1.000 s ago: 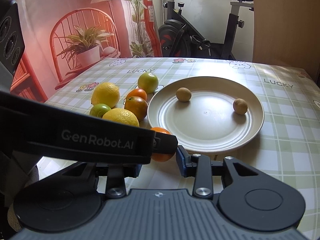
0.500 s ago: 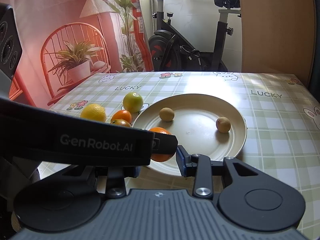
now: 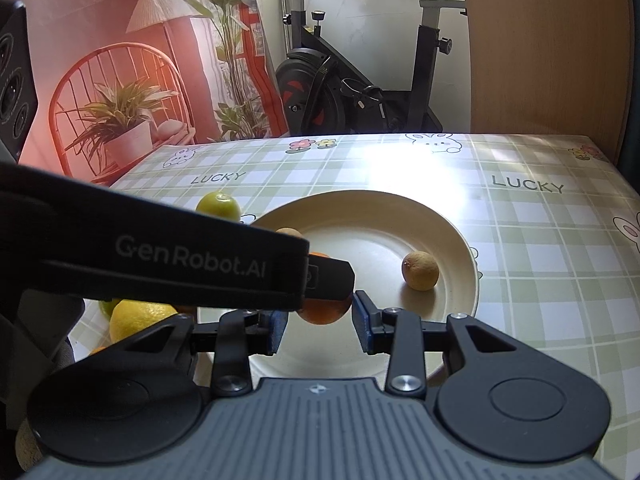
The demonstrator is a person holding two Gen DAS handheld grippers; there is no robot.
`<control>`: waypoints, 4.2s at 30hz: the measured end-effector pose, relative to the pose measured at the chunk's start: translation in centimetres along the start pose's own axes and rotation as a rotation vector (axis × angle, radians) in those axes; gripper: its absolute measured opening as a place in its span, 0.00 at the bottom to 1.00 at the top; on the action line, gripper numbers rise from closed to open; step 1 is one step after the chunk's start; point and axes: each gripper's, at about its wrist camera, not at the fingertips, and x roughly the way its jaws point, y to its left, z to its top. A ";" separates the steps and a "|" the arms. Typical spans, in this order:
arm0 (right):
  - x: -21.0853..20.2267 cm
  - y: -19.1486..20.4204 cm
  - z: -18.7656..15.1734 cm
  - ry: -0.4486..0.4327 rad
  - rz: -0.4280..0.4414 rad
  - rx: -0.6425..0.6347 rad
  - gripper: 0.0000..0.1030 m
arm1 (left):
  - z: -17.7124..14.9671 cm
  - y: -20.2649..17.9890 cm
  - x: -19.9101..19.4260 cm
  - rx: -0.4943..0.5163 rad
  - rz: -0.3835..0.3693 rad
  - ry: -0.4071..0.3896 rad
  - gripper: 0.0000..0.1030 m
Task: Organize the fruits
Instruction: 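Carry the mandarin onto the plate and open the right gripper, then move the left gripper to the dark orange beside the lemon, then close the left gripper on the dark orange and lift it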
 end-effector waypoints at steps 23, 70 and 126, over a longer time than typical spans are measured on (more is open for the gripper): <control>2.6 -1.4 1.8 0.027 -0.033 0.004 0.37 | 1.1 0.5 -1.1 -0.015 0.044 -0.059 0.41; -1.5 11.0 -4.3 0.093 0.208 -0.171 0.47 | -8.7 8.6 -13.1 -0.075 0.207 -0.126 0.41; -3.2 6.7 -4.6 0.050 0.174 -0.019 0.41 | -8.8 2.8 -8.7 0.027 0.042 -0.053 0.38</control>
